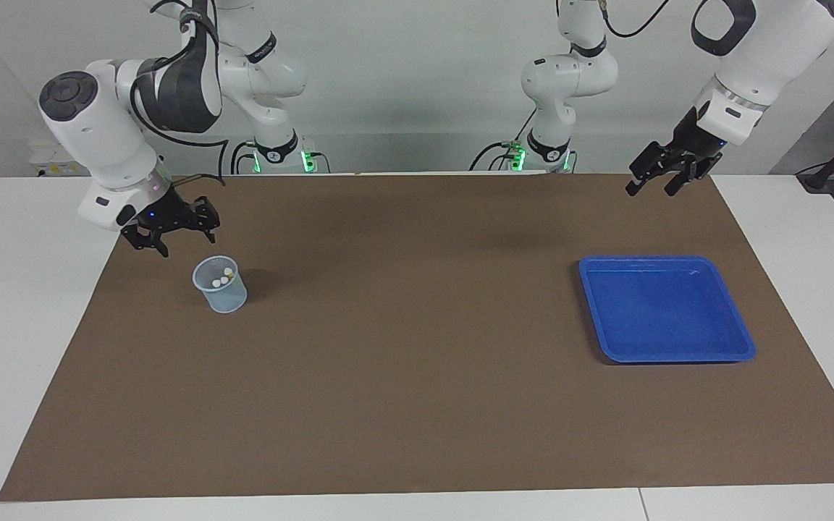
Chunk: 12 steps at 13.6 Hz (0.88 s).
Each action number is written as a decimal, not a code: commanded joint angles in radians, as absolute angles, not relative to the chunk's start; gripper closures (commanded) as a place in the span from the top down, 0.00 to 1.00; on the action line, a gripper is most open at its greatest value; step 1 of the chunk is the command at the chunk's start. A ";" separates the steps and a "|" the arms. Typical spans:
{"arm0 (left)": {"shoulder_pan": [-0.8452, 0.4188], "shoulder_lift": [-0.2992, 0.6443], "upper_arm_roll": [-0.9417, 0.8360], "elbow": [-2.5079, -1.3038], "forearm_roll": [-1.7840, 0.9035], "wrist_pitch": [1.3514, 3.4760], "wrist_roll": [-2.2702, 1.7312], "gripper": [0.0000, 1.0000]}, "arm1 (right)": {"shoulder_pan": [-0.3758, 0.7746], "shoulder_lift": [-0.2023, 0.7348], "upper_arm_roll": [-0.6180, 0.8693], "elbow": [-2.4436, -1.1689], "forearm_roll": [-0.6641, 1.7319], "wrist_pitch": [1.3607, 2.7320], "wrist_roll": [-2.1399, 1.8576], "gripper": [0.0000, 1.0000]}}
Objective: Right arm passes pens to left for tray arrangement
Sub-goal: 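Reach the right gripper into the white cup while the left gripper rises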
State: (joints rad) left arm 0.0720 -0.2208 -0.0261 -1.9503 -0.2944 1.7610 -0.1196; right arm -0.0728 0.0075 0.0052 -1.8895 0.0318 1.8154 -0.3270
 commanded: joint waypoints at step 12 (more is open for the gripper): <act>0.008 -0.368 -0.044 -2.206 -0.644 1.940 -0.515 1.00 | -0.031 0.061 0.015 -2.026 0.123 1.993 -0.095 0.60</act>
